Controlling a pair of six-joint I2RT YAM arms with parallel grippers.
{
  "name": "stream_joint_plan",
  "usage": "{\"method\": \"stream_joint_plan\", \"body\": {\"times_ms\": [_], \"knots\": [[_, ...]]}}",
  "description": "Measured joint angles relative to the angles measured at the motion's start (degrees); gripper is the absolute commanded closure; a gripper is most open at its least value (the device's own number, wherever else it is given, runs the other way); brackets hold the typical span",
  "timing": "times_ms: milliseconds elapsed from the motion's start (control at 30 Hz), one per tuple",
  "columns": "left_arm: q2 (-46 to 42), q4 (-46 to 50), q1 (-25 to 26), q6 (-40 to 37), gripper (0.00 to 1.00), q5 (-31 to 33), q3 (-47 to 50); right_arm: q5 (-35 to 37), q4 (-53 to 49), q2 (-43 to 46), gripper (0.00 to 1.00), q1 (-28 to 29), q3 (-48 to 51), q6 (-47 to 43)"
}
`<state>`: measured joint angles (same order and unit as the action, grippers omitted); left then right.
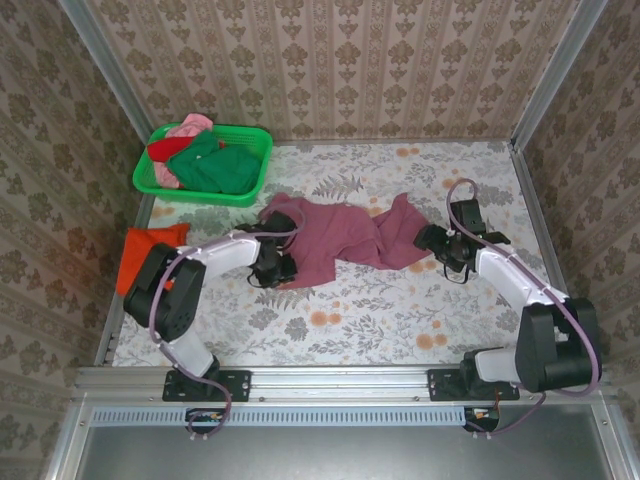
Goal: Fold and stack the t-shirts
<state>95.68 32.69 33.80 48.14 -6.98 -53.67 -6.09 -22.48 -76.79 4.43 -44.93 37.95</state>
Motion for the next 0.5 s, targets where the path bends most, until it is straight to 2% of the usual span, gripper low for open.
{"method": "stream_joint_plan", "body": {"times_ms": [100,233,300,433,500], "knots": [[-3.9,-0.4,0.3,2.2,0.83,-0.1,4.2,-1.0,0.0,-4.1,0.23,0.0,-1.2,0.3],[-9.9,0.2,0.3,5.0,0.82,-0.1,10.1,-2.0,0.5,-8.7,0.32,0.0,-4.0,0.0],[-12.5,0.3,0.1,6.2,0.82,-0.1,12.5,-2.6,1.6,-11.3,0.4,0.0,-6.5,-0.3],[-13.6,0.1,-0.5,7.5,0.82,-0.5,13.8,-3.1,4.3,-17.5,0.46,0.6,-12.9,-0.2],[-13.2,0.2,-0.5,7.7,0.82,-0.7,13.6,-3.2,5.4,-20.9,0.52,0.9,-16.3,-0.3]]}}
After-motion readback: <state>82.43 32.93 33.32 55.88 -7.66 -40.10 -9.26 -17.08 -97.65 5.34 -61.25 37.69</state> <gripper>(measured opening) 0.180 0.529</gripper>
